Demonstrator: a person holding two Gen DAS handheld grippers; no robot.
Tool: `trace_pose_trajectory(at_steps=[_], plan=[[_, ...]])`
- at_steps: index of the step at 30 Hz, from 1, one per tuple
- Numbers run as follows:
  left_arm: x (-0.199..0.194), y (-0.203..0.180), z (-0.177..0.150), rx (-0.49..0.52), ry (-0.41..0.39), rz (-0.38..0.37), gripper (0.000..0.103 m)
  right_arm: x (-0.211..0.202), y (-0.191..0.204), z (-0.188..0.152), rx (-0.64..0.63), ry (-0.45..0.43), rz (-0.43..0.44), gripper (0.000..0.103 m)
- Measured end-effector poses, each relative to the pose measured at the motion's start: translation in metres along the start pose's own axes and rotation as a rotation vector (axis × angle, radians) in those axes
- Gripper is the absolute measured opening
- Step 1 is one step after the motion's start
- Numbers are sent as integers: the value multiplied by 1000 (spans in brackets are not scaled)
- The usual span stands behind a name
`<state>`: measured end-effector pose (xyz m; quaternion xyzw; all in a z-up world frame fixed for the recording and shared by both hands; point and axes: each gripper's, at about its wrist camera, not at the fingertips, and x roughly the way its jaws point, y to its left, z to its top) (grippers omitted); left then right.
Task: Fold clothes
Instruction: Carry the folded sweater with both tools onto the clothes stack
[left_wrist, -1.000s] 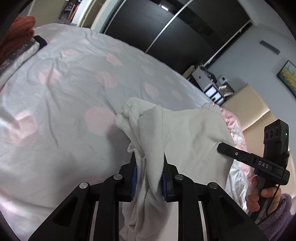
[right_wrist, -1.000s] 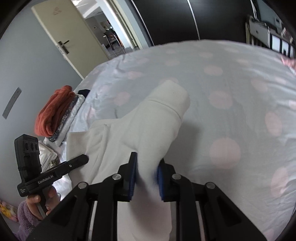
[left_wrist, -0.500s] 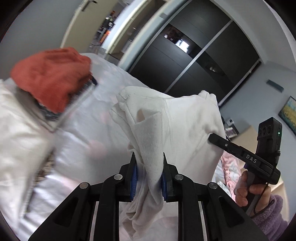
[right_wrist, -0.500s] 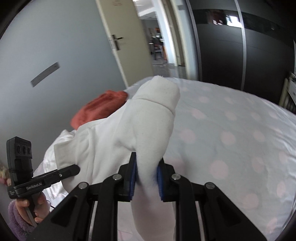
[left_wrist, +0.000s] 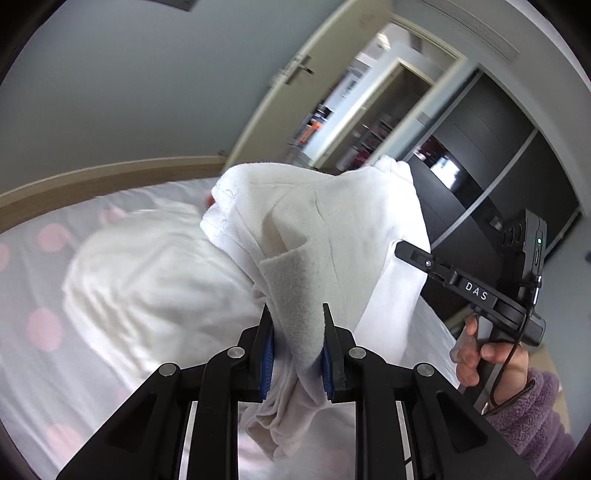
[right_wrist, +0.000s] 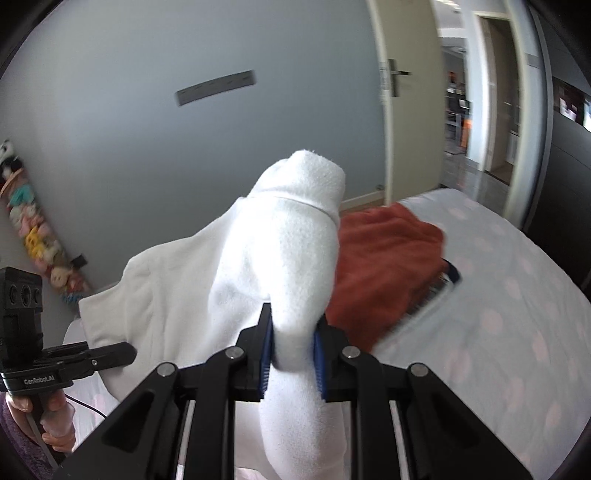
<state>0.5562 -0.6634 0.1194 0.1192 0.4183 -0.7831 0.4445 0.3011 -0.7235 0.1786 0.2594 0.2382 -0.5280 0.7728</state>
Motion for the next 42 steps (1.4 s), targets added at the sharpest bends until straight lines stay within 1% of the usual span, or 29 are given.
trace_pose_trajectory(at_steps=[3, 7, 9, 11, 17, 19, 20, 23, 24, 27, 30, 33, 40, 42], plan=[[-7, 23, 5, -27, -12, 71, 21, 31, 31, 14, -63, 30, 49, 18], [-6, 48, 6, -54, -18, 153, 21, 62, 51, 12, -127, 73, 84, 18], [0, 57, 7, -56, -18, 200, 21, 81, 59, 12, -161, 94, 94, 18], [13, 68, 8, -69, -2, 227, 21, 98, 63, 9, -188, 113, 93, 18], [42, 95, 7, -95, 48, 292, 21, 151, 53, -5, -183, 181, 97, 20], [49, 101, 7, -95, 65, 317, 21, 164, 48, -9, -160, 190, 97, 25], [51, 103, 6, -96, 73, 327, 21, 170, 44, -10, -148, 193, 92, 28], [56, 113, 2, -112, 93, 337, 21, 176, 33, -14, -93, 190, 45, 28], [58, 117, 1, -117, 100, 340, 21, 176, 30, -10, -68, 194, 50, 28], [62, 126, -3, -132, 120, 350, 22, 167, 15, -16, -14, 187, 85, 28], [59, 127, -5, -146, 126, 338, 22, 159, 8, -33, 16, 206, 86, 28], [60, 126, -8, -136, 126, 330, 22, 150, 1, -50, 46, 225, 88, 26], [68, 143, -19, -141, 136, 325, 22, 131, -16, -91, 117, 270, 92, 26], [70, 146, -22, -148, 140, 323, 22, 128, -18, -92, 136, 271, 85, 26]])
